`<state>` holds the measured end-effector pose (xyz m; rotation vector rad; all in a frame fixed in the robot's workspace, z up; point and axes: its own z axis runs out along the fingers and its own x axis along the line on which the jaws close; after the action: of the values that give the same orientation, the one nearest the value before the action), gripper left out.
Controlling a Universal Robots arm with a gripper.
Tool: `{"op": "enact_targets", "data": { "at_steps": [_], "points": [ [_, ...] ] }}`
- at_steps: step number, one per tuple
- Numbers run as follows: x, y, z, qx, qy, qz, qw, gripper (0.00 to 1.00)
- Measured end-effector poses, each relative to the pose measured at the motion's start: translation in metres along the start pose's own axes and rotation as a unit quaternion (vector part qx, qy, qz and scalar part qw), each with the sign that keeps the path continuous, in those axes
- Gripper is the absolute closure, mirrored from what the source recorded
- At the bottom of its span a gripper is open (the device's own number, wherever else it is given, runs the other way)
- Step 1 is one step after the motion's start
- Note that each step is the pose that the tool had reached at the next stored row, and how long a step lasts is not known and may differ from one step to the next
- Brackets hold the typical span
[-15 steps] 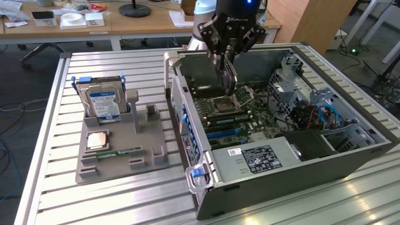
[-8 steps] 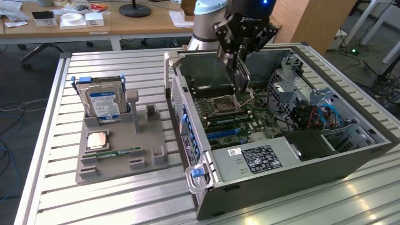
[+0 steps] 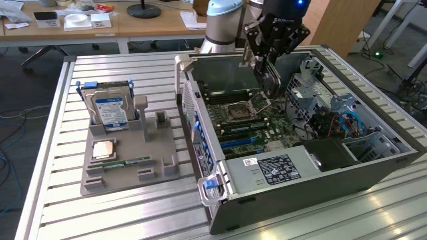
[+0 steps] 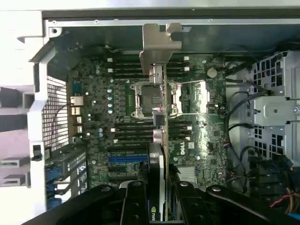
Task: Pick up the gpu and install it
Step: 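Pick up the gpu and move the gpu toward the slot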
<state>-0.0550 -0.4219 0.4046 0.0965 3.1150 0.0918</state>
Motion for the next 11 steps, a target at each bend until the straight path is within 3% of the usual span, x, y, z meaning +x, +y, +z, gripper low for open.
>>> {"op": "enact_targets", "data": {
  "at_steps": [11],
  "points": [
    [-0.045, 0.0028, 0.0012, 0.0, 0.0, 0.0, 1.0, 0.73]
  ]
}}
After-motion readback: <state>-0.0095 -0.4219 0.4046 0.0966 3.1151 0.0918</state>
